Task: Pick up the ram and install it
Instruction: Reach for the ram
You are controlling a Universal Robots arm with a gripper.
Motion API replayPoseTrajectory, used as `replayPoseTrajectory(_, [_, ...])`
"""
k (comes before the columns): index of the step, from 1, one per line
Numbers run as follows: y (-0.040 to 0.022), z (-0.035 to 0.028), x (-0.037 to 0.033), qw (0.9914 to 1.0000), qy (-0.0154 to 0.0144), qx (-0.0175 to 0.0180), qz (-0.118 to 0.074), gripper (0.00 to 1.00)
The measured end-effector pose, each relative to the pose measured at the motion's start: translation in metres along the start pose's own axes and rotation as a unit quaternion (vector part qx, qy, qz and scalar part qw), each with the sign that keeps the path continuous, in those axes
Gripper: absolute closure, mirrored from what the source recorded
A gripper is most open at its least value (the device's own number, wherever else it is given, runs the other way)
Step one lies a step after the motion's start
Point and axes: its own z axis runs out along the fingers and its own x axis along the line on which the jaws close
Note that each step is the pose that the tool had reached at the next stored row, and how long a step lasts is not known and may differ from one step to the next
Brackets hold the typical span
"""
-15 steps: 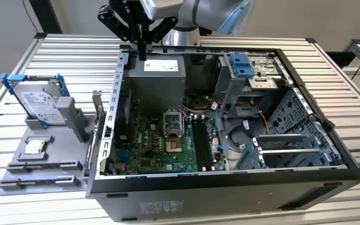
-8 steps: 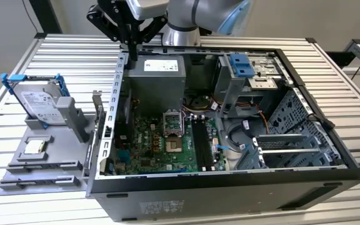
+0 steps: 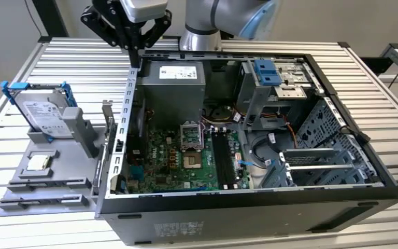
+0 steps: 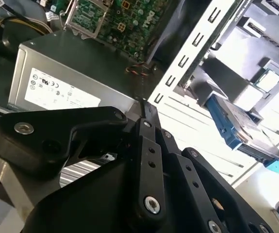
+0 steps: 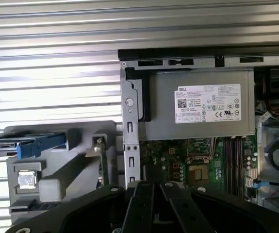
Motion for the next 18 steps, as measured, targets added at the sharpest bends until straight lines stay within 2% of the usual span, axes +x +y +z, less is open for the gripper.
replayPoseTrajectory(13, [-0.002,0.0011,0.0276,1.0,-0.0002,0.0029,0.0,1.0])
replayPoseTrajectory(18, [-0.0031,0.0017,0.0425,0.99999,-0.0002,0.0034,0.0,1.0])
